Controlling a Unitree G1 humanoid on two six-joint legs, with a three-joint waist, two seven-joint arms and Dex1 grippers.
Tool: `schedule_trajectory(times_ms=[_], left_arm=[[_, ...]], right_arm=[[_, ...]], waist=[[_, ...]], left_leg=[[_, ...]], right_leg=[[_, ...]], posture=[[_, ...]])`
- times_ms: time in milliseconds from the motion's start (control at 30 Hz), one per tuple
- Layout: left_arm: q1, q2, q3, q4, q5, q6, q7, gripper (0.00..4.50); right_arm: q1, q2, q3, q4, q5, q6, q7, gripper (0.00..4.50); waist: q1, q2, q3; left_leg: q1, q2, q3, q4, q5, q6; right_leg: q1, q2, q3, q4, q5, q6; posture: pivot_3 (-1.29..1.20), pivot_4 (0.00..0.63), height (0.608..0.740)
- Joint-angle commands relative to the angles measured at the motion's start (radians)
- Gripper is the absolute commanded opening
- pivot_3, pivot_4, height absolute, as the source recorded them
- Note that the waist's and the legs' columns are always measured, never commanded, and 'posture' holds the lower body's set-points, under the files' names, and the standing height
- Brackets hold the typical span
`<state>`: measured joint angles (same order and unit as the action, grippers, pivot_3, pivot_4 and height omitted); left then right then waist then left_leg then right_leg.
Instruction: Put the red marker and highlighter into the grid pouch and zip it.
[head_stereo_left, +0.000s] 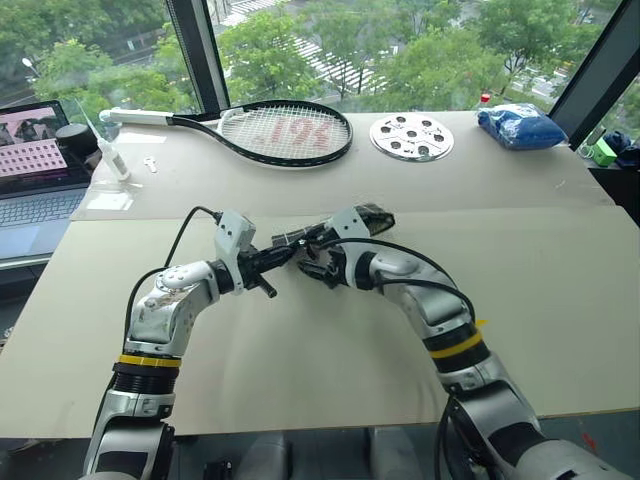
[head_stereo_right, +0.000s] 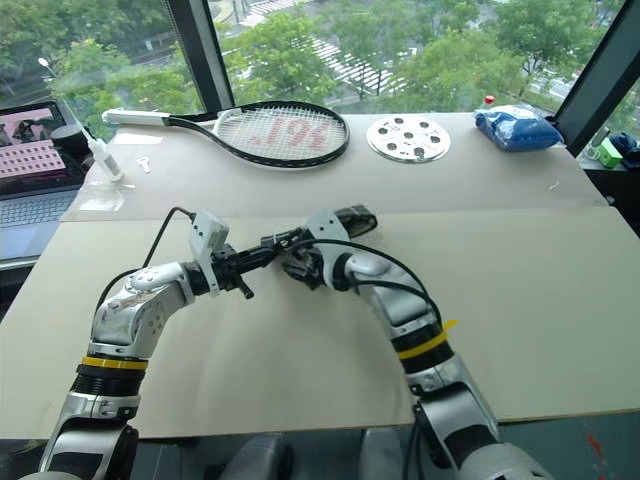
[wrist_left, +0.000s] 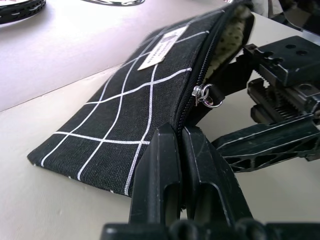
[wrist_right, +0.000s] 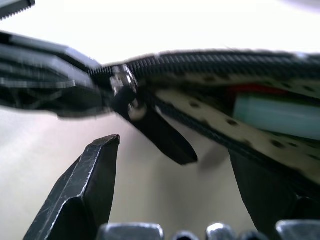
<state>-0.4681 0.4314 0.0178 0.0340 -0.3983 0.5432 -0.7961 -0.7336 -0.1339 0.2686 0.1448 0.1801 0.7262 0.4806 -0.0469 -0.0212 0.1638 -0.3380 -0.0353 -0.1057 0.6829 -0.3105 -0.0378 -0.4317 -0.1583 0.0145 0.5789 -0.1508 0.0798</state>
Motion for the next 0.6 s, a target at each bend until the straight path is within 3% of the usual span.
schedule_trajectory(times_ms=[33,233,367,600], left_arm=[[0.004,0.004,0.012,-0.052,-0.016,-0.004,0.005,0.00],[0.015,0.005,0.019,-0.059,-0.017,-0.002,0.014,0.00],[0.017,0.006,0.019,-0.055,-0.017,-0.005,0.014,0.00],[0.012,0.006,0.018,-0.046,-0.015,-0.008,0.017,0.00]], right_arm=[[-0.038,0.007,-0.010,-0.001,-0.004,-0.037,0.018,3.51],[-0.034,-0.017,-0.016,-0.019,-0.002,-0.040,0.057,1.35],[-0.026,-0.029,-0.023,-0.032,0.005,-0.034,0.074,0.14],[0.014,-0.088,-0.055,-0.083,0.017,-0.014,0.103,0.06]], waist=[[0.000,0.000,0.000],[-0.003,0.000,0.000],[-0.004,0.000,0.000],[-0.007,0.000,0.000]], left_leg=[[0.000,0.000,0.000,0.000,0.000,0.000],[-0.003,0.000,0.000,0.000,0.000,-0.001],[-0.005,0.000,0.000,0.000,0.000,-0.001],[-0.005,0.000,0.000,0.000,0.000,-0.001]], right_leg=[[0.000,0.000,0.000,0.000,0.000,0.000],[-0.004,0.000,0.000,0.001,0.000,0.000],[-0.006,0.000,0.000,0.001,0.000,0.000],[-0.006,0.000,0.000,0.001,0.000,0.000]], posture=[[0.00,0.150,0.740],[0.00,0.150,0.740],[0.00,0.150,0.740],[0.00,0.150,0.740]])
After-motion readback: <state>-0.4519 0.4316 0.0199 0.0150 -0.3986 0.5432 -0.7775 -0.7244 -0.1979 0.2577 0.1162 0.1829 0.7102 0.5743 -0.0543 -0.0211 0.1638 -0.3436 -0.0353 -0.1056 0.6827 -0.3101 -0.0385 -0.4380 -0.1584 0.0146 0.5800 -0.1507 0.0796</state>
